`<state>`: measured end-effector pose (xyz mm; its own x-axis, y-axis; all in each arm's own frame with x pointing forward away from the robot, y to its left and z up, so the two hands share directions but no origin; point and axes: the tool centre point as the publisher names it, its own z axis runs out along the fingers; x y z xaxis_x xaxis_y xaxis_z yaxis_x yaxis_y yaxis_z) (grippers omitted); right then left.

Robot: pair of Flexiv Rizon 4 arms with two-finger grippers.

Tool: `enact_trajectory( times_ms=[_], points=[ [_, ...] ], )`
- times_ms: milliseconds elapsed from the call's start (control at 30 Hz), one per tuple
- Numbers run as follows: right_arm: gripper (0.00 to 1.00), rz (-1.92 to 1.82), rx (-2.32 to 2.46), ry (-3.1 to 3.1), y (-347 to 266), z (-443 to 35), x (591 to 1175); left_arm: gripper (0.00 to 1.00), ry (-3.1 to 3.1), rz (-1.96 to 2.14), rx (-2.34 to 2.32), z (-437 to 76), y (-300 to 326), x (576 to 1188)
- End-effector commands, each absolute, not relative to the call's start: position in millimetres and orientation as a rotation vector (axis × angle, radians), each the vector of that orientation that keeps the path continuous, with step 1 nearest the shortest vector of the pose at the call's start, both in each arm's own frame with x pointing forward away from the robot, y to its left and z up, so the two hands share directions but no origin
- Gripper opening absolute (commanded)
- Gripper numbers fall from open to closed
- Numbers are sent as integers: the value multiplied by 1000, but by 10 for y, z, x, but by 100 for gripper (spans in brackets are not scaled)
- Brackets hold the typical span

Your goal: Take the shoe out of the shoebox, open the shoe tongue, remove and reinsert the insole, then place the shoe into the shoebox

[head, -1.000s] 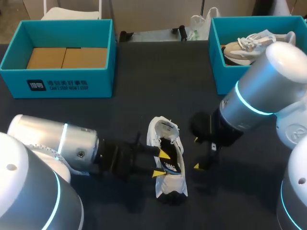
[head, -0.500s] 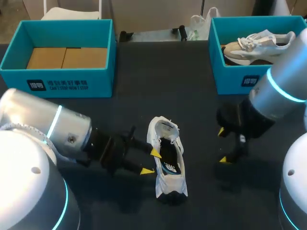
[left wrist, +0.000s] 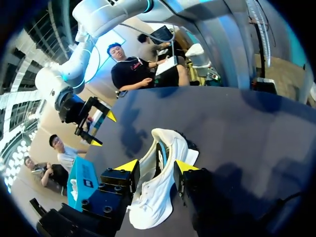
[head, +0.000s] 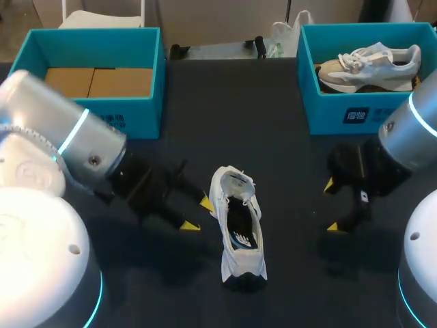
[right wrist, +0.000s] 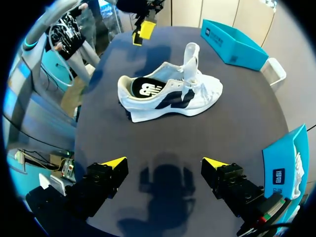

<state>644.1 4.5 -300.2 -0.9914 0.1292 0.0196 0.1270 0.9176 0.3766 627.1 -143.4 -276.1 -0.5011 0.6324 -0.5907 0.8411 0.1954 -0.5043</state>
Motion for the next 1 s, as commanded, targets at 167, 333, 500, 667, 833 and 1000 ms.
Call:
enact_trajectory(
  times_ms=[167, 333, 500, 667, 833, 1000],
  points=[
    [100, 563, 192, 3097, -444, -2905, 6389, 45, 2355, -1049, 1691, -2546, -1439, 6303],
    [100, 574, 202, 3096, -516, -2893, 6376, 47, 2440, -987, 1890, -2468, -1374, 6280],
    [100, 574, 202, 3096, -516, -2893, 6376, 35, 2458, -845, 2116, -2426, -1301, 6289],
    [100, 574, 202, 3096, -516, -2893, 6376, 0, 2483, -540, 2361, -2436, -1195, 6309],
    [100, 574, 202, 3096, -516, -2893, 6376, 0, 2382, -357, 2404, -2422, -1178, 6346],
    [100, 574, 202, 3096, -516, -2893, 6376, 0, 2382, -357, 2404, -2422, -1178, 6346]
  ],
)
